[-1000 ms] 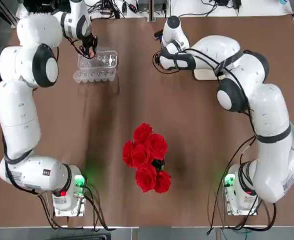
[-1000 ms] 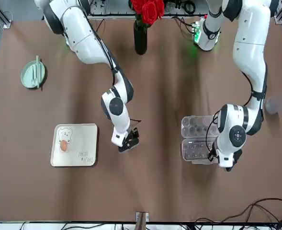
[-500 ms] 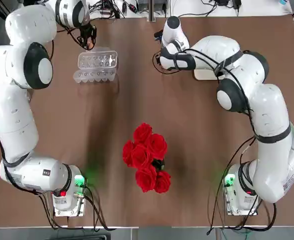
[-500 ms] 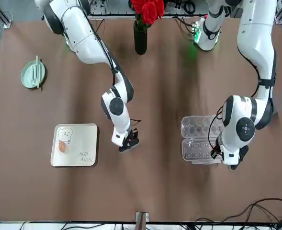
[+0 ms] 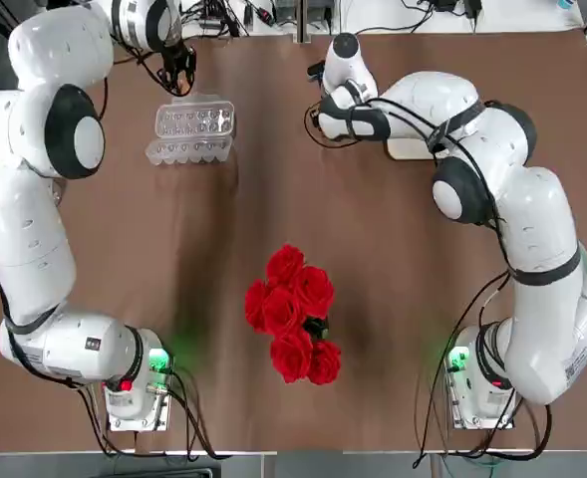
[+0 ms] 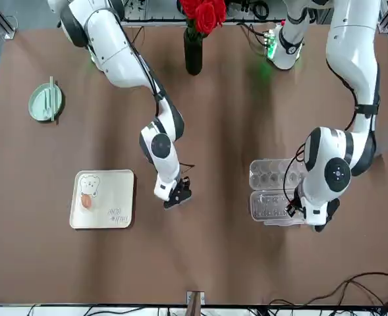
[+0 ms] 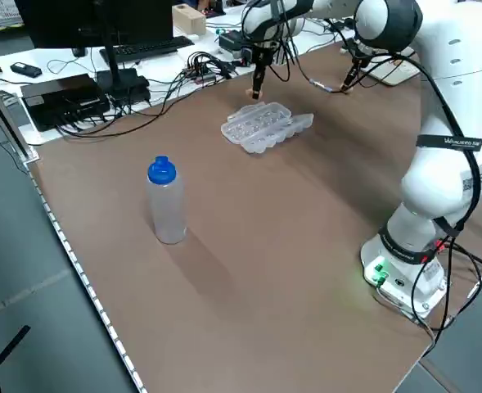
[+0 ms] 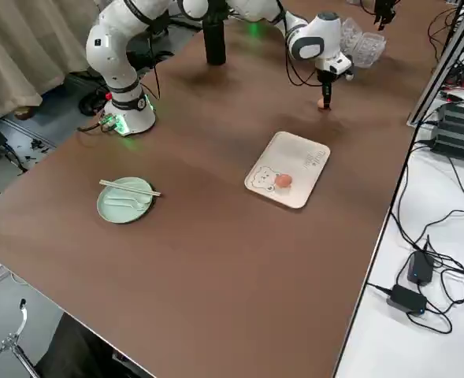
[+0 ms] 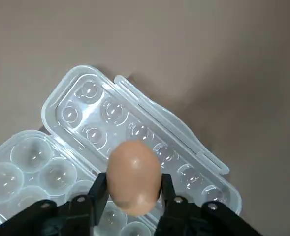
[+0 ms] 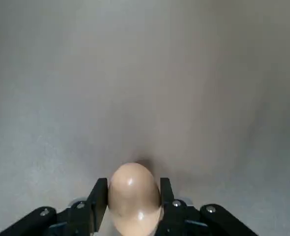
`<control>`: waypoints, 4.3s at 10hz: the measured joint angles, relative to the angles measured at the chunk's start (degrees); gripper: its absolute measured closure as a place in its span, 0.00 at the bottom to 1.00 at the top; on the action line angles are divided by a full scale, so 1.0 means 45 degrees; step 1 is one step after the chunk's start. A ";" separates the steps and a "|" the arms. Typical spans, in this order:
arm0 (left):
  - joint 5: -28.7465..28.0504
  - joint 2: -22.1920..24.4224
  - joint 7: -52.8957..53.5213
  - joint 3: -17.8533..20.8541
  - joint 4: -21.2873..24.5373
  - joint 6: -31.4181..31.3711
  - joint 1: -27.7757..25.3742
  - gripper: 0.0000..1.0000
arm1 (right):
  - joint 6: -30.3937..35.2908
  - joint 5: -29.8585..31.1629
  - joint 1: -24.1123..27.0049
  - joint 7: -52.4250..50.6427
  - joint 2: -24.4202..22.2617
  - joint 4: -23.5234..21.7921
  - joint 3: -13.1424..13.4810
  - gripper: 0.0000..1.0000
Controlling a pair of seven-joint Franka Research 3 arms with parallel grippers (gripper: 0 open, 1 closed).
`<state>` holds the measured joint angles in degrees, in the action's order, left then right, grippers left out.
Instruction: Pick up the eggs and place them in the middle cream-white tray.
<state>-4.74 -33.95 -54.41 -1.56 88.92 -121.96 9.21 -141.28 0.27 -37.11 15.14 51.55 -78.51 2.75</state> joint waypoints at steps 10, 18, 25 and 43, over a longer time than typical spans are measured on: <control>0.1231 -0.0030 -0.2867 -0.0216 -0.1208 0.0104 0.1830 0.52 | 0.6355 0.0002 0.1114 -0.0140 -0.0335 0.1799 0.0723 0.52; 0.1232 -0.2951 -0.6271 -0.0252 -0.3258 -0.3887 0.5976 0.52 | 0.7551 0.1187 0.5509 -0.3790 -0.1118 0.1056 0.0813 0.52; 0.1232 -0.4431 -0.6945 -0.0177 -0.3433 -0.5602 0.7094 0.52 | 0.5557 0.1582 0.5352 -0.3808 -0.1104 -0.0418 0.0666 0.52; 0.0951 0.0668 -0.5766 0.0083 -0.3837 0.2648 0.5369 0.00 | 0.8803 0.1805 0.4840 -0.3807 -0.1187 0.1176 0.0336 0.01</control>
<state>-0.46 -30.95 -80.35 -1.19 71.65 -110.05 33.37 -101.66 8.39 -15.33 -2.00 46.21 -73.22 4.26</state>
